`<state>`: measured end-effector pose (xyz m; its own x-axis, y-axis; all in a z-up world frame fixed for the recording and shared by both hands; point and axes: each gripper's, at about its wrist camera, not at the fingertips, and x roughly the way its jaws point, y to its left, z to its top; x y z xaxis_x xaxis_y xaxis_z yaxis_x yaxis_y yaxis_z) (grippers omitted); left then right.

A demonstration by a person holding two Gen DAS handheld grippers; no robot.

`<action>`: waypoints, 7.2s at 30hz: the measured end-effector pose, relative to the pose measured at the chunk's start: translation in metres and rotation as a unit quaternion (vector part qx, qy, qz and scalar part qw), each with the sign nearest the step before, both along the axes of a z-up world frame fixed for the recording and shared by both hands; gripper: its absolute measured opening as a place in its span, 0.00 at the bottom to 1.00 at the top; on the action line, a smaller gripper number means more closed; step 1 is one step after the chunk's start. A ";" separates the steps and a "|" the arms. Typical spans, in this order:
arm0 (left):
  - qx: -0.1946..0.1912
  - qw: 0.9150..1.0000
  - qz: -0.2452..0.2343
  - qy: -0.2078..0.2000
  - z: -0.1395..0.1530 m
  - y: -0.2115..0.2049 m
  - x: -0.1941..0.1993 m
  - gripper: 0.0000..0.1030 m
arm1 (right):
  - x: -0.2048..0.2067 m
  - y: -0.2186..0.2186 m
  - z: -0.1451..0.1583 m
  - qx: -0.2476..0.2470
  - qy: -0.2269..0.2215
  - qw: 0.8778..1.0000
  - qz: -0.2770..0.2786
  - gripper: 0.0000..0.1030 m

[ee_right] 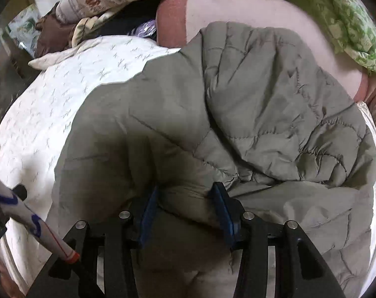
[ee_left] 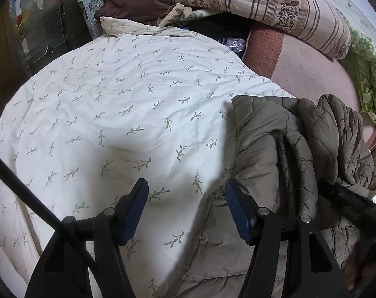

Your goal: Fold large clothes

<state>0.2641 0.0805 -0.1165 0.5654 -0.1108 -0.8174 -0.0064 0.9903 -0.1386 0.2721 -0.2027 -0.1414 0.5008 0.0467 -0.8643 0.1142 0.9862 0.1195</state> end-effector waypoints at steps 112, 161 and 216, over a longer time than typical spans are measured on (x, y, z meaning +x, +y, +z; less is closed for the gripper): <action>0.023 0.998 -0.017 0.051 0.021 -0.134 0.148 0.22 | -0.033 -0.333 0.037 0.190 -0.064 0.964 -0.172 0.14; 0.071 0.989 -0.132 0.003 -0.016 -0.274 0.147 0.78 | 0.056 -0.210 -0.005 0.071 -0.102 0.991 -0.053 0.73; 0.087 0.973 0.020 -0.215 0.173 -0.020 -0.260 0.83 | -0.326 -0.124 0.088 0.035 -0.152 0.984 -0.087 0.79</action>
<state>0.0040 0.0603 0.0570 0.8600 0.0366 -0.5090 -0.0235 0.9992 0.0322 -0.0543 -0.3263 -0.0531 0.7409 -0.0078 -0.6716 0.2290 0.9429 0.2417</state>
